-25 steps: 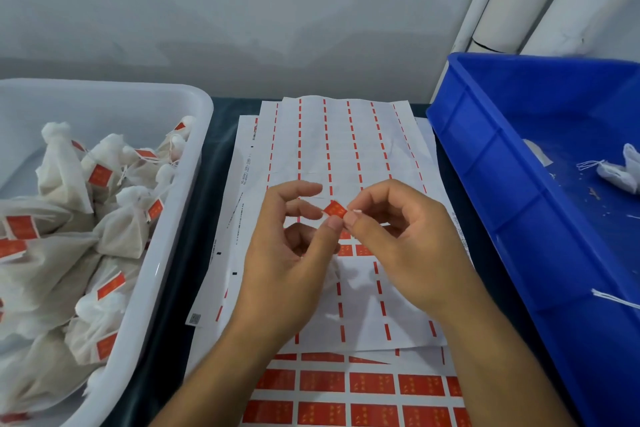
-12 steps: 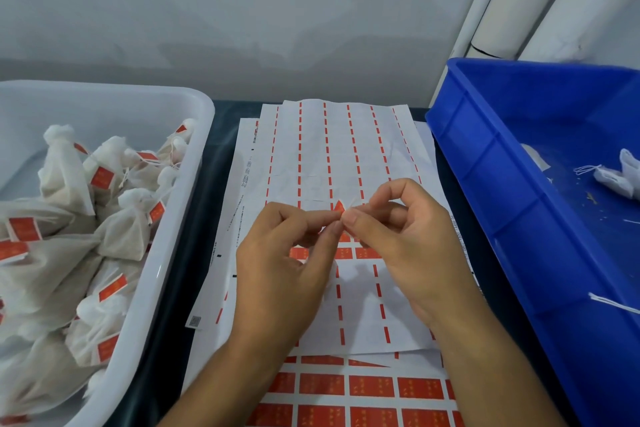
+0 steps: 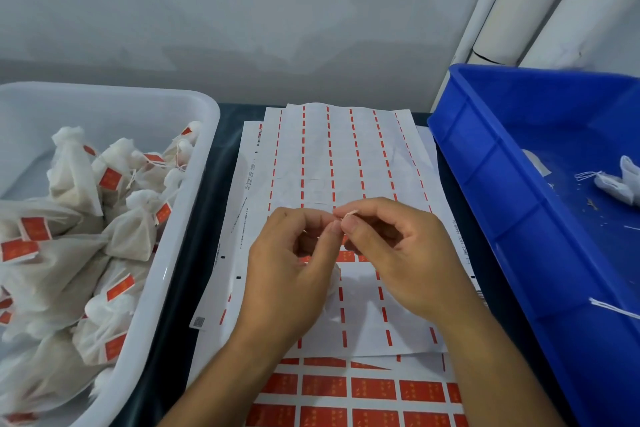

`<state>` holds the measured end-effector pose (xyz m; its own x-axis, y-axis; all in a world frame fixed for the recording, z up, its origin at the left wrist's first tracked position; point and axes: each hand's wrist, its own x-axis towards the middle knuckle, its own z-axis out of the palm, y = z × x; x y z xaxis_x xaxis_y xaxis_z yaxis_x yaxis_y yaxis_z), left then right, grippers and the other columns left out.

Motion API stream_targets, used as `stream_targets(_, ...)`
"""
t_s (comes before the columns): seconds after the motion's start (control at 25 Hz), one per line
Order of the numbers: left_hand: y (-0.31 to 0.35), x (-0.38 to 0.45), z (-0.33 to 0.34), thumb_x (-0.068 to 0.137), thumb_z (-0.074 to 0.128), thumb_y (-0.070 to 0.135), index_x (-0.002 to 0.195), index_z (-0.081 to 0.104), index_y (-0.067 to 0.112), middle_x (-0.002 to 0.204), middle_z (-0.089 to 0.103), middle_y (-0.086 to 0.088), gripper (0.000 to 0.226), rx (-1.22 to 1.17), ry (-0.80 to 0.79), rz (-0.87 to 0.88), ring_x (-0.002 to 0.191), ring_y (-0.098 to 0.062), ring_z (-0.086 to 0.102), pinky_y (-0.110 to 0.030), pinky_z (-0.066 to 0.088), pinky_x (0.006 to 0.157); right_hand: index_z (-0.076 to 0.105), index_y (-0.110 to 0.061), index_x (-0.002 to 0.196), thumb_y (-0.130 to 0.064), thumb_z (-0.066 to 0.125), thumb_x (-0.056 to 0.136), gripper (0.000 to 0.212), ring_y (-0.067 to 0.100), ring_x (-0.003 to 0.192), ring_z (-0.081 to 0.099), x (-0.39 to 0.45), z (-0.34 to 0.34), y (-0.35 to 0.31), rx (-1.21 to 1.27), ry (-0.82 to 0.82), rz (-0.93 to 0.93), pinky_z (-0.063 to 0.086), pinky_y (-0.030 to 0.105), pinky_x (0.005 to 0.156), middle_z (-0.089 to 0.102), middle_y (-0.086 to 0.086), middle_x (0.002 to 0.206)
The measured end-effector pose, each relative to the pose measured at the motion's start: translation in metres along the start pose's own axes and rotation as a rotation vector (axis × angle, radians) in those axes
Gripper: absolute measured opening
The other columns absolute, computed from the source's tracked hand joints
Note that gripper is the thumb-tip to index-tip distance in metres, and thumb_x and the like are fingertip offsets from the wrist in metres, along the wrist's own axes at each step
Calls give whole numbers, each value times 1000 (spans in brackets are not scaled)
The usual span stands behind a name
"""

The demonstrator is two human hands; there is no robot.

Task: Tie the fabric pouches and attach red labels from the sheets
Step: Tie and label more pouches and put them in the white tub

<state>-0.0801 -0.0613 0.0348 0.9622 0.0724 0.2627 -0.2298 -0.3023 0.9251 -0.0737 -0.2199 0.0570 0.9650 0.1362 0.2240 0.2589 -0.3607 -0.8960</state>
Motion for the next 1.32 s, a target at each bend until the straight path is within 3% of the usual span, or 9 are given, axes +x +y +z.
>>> stream_targets(0.12, -2, -2, -1, 96, 65, 43, 99, 65, 40, 99, 67, 16, 4, -81, -60, -4, 95, -12, 67, -21, 57, 75, 75, -31, 108, -41, 63, 96, 19, 6, 94, 74, -1, 1, 1, -23, 56, -43, 60, 19, 78, 75, -19, 99)
stream_targets(0.28, -1, -8, 1, 88, 77, 21, 115, 53, 47, 111, 62, 20, 45, -57, -171, 15, 104, -8, 64, -13, 53, 82, 69, -40, 99, -39, 63, 96, 8, 3, 90, 73, 1, 3, -4, -48, 157, -79, 56, 12, 72, 73, -25, 94)
stream_targets(0.48, -3, -6, 0, 89, 78, 23, 119, 49, 49, 112, 58, 28, 49, -93, -16, -82, 109, -1, 62, -11, 52, 83, 67, -40, 97, -41, 63, 94, 5, 2, 86, 72, 6, 10, -18, -109, 231, -151, 54, 9, 71, 72, -22, 89)
stream_targets(0.72, 7, -5, -2, 89, 78, 25, 140, 26, 64, 125, 48, 38, 82, -301, 304, -200, 117, 12, 52, -4, 49, 82, 72, -25, 105, -36, 63, 101, 15, 6, 84, 74, 53, 36, -71, -44, 199, -295, 59, 19, 68, 73, -16, 89)
stream_targets(0.92, -3, 3, -1, 90, 67, 5, 102, 49, 56, 100, 60, 23, 55, -359, 258, -393, 86, -3, 64, -30, 61, 70, 72, -17, 95, -27, 65, 102, 14, 10, 73, 76, 121, 83, -114, 164, 128, -296, 63, 32, 66, 74, -8, 78)
stream_targets(1.04, -1, 5, -2, 89, 72, 9, 99, 55, 45, 97, 67, 5, 41, -466, 247, -410, 74, -9, 66, -22, 56, 60, 71, -16, 88, -25, 65, 100, 16, 17, 73, 76, 158, 121, -122, 244, 167, -219, 63, 48, 76, 74, -7, 72)
stream_targets(1.12, 1, 5, -6, 86, 74, 20, 90, 55, 49, 91, 70, 8, 35, -479, 243, -390, 75, -6, 66, -16, 53, 58, 71, -15, 88, -24, 64, 100, 17, 22, 80, 76, 174, 143, -118, 247, 173, -135, 60, 52, 83, 74, -6, 73)
stream_targets(1.2, -2, 5, -9, 85, 75, 23, 89, 53, 50, 91, 69, 12, 35, -438, 240, -370, 80, -9, 66, -19, 55, 60, 73, -12, 90, -23, 63, 100, 18, 21, 84, 73, 182, 155, -107, 130, 111, -91, 59, 47, 84, 73, -2, 78)
stream_targets(1.32, -6, 9, -9, 88, 72, 16, 97, 53, 43, 98, 65, 10, 34, -330, 247, -372, 80, -13, 63, -35, 60, 70, 76, -17, 97, -25, 63, 99, 16, 8, 79, 65, 180, 145, -87, -90, 34, -104, 50, 26, 79, 71, -12, 83)
